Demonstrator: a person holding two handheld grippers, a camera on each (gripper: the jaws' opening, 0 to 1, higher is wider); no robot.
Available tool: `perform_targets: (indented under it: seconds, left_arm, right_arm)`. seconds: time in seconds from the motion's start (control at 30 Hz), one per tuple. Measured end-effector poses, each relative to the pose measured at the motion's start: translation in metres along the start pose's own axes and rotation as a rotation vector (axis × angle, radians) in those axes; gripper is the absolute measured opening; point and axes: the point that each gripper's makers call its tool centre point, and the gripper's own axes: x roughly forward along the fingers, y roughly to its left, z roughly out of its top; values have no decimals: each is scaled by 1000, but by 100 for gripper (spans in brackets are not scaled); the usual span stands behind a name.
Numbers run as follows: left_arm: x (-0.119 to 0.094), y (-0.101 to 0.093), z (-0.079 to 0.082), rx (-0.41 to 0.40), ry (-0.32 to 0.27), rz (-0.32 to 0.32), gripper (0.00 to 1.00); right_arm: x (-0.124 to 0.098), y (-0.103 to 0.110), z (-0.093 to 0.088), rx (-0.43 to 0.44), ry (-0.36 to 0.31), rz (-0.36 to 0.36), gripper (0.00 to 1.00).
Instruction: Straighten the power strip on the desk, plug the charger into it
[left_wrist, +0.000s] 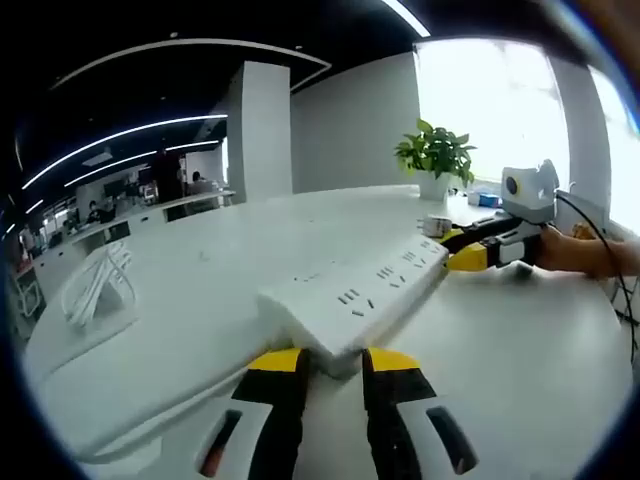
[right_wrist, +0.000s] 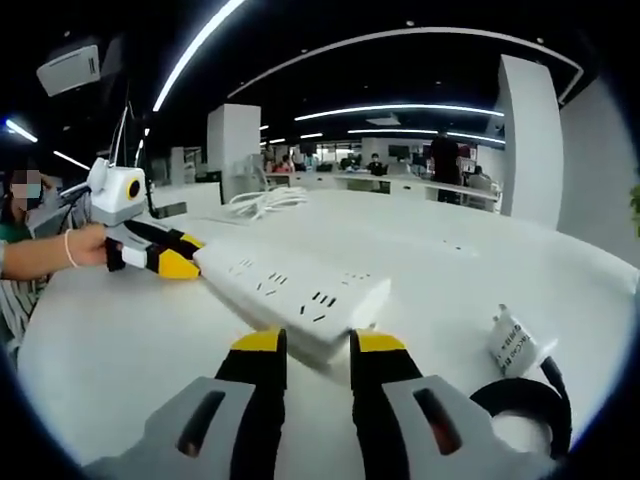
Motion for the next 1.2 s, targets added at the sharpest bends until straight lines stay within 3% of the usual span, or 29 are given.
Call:
perform_targets:
  seconds: [1.2]
  left_arm:
    - [4, -1, 3, -21, -12, -5, 22]
  right_arm:
    - [-2, -4, -1, -1, -9, -7, 22]
